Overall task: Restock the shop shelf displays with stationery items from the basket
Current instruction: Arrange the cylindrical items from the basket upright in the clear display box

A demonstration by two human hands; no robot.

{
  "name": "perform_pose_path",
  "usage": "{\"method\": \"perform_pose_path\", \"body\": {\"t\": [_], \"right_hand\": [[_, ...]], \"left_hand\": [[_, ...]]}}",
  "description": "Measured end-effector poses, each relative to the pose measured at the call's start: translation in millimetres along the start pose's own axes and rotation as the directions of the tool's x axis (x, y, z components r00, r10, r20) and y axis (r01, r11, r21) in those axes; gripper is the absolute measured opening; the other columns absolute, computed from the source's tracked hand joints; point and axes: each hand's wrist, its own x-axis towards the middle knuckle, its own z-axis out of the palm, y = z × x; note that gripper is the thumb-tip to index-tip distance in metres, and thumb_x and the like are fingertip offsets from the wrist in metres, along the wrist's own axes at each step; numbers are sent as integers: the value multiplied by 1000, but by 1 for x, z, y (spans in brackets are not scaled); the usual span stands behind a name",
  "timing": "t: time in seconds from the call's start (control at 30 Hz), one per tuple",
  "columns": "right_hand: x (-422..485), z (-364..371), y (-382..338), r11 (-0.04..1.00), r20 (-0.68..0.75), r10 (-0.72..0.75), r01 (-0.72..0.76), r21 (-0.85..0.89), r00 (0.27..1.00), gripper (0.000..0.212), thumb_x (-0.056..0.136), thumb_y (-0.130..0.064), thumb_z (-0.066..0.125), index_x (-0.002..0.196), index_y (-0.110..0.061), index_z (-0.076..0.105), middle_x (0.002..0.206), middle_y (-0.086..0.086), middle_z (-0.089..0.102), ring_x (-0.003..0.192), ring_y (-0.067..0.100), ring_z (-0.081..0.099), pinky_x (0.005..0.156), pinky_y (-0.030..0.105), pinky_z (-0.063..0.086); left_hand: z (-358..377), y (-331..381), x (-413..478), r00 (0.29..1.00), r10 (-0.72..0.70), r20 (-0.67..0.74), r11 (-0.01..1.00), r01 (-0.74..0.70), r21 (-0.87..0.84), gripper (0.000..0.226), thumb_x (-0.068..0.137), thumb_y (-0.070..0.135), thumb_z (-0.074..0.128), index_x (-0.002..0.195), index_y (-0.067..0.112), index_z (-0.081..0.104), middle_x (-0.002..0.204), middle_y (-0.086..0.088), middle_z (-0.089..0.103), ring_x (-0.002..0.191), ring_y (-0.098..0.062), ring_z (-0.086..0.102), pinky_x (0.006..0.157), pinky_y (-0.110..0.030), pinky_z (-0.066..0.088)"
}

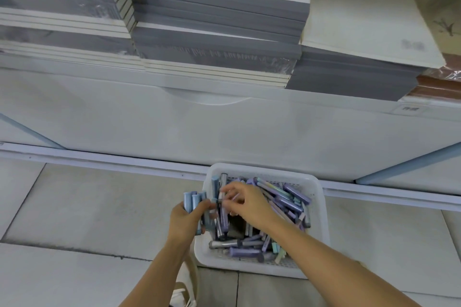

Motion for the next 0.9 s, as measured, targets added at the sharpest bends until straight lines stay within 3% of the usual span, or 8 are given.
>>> {"method": "perform_pose_path", "body": {"t": [0.1,0.23,0.3,0.4,0.5,0.7,0.8,0.9], "right_hand": [[6,-9,9,986,-350,-19,-41,-162,936,28,91,-16,64,118,-19,59,108,-4,58,90,6,61,89,28,53],[16,-10,20,922,-190,7,-80,-378,982,52,91,-27,64,138,-19,44,133,0,45,114,13,50,99,24,38],[21,-5,22,908,-121,42,-88,-410,992,56,92,-30,63,141,-20,39,136,-1,40,105,12,53,95,26,41],[26,-1,24,901,-166,30,-98,-422,986,43,92,-25,63,130,-18,45,130,1,43,100,15,56,89,29,47],[27,-5,26,924,-198,-22,-56,-378,980,27,89,-20,66,112,-16,51,116,0,49,93,13,53,83,26,44],[23,-20,26,980,-304,-45,-17,-199,952,7,90,-14,65,84,-15,63,92,2,63,77,17,62,74,35,54],[14,-29,21,994,-329,76,-47,97,941,9,91,-10,65,83,-14,62,71,5,64,55,9,61,56,26,52],[4,-45,3,944,-288,103,-3,329,952,7,92,-9,64,89,-3,61,62,9,64,51,15,61,53,25,52]], "left_hand": [[-5,-1,2,999,-17,-49,999,15,-43,11,89,17,66,96,9,63,81,-6,76,70,-20,74,44,-23,50],[-5,-4,3,997,-13,-78,1000,13,1,9,88,18,69,90,11,65,75,-6,75,61,-15,70,45,-24,50],[-4,-6,3,996,-1,-87,1000,3,23,11,86,18,70,88,9,66,71,-6,73,56,-12,66,45,-23,49],[-5,-8,3,997,9,-80,999,-5,50,15,86,21,71,91,7,67,73,-5,74,58,-12,68,47,-22,48],[-7,-8,4,998,8,-65,998,-4,56,18,87,23,70,92,6,67,74,-6,75,60,-13,69,49,-24,49],[-5,-5,1,999,35,-32,998,-33,58,21,88,22,69,92,1,66,69,-9,73,58,-14,68,52,-24,53],[-2,1,-3,998,65,-19,998,-65,18,19,89,18,67,93,0,65,69,-9,72,57,-14,67,52,-21,53],[7,16,-9,998,56,-26,994,-59,-94,12,89,14,67,91,3,65,72,-8,73,61,-17,70,52,-23,55]]}}
